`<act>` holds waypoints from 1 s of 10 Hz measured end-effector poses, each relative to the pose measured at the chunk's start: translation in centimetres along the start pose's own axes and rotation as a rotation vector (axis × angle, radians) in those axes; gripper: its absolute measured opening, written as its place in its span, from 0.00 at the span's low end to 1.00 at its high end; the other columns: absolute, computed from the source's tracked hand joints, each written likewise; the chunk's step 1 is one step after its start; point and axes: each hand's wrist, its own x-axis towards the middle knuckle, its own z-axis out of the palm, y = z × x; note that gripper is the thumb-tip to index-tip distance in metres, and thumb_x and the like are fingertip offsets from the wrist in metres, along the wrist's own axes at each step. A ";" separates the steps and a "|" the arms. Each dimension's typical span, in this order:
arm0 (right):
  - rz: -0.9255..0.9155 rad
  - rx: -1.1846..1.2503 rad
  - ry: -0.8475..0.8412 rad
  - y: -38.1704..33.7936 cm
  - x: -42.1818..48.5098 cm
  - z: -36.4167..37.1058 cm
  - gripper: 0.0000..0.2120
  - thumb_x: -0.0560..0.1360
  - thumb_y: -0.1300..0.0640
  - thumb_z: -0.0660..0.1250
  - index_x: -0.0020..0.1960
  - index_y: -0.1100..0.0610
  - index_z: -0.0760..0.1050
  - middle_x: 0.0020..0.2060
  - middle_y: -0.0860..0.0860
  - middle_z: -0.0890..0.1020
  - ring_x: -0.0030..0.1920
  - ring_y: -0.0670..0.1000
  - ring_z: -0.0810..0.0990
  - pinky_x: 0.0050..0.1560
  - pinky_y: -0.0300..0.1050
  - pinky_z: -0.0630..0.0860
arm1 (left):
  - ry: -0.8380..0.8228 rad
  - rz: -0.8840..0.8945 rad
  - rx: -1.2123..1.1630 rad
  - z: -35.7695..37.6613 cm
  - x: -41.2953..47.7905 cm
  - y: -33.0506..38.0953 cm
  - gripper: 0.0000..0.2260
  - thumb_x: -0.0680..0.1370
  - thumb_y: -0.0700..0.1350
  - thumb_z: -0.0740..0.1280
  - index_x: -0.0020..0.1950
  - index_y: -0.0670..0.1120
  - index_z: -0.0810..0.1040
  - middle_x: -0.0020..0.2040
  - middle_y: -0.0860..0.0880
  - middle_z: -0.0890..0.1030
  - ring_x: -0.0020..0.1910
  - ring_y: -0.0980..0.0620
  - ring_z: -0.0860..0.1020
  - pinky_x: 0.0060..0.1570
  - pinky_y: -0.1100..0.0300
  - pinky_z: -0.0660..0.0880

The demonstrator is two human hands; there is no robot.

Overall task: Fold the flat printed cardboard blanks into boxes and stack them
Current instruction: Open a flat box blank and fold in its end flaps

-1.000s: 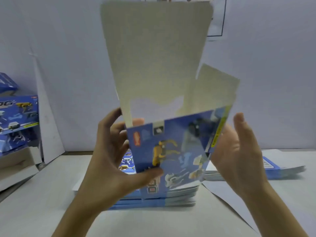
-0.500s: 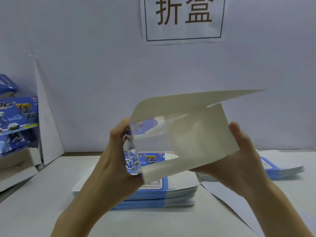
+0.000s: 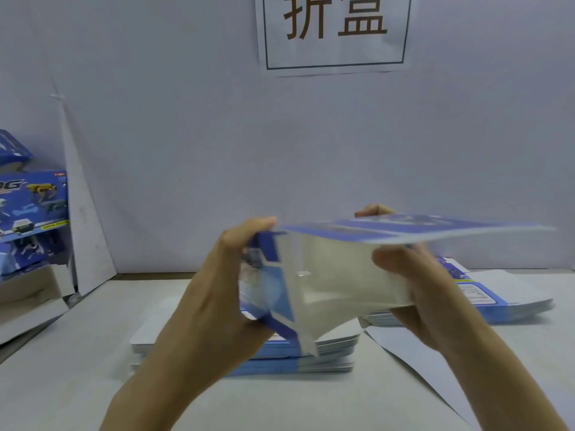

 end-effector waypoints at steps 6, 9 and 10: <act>0.341 -0.651 0.098 -0.5 -0.1 0.7 0.29 0.73 0.40 0.63 0.48 0.69 0.76 0.41 0.69 0.78 0.40 0.66 0.80 0.32 0.45 0.81 | -0.056 0.025 0.044 -0.3 -2.4 -2.5 0.45 0.61 0.41 0.81 0.69 0.58 0.59 0.61 0.64 0.70 0.57 0.70 0.72 0.51 0.79 0.68; 0.291 -0.914 0.412 -1.2 0.0 0.4 0.22 0.79 0.54 0.57 0.27 0.60 0.66 0.15 0.53 0.72 0.14 0.44 0.64 0.18 0.33 0.62 | -0.042 -0.276 -0.413 0.4 -2.9 0.5 0.43 0.63 0.68 0.69 0.74 0.69 0.51 0.66 0.77 0.63 0.65 0.75 0.65 0.52 0.81 0.66; 0.304 -0.955 0.406 -1.0 0.0 0.6 0.20 0.79 0.54 0.56 0.30 0.61 0.67 0.16 0.53 0.73 0.14 0.44 0.65 0.19 0.32 0.61 | -0.141 -0.343 -0.514 1.2 -2.4 1.1 0.47 0.60 0.78 0.62 0.75 0.67 0.48 0.73 0.69 0.60 0.72 0.63 0.62 0.67 0.61 0.66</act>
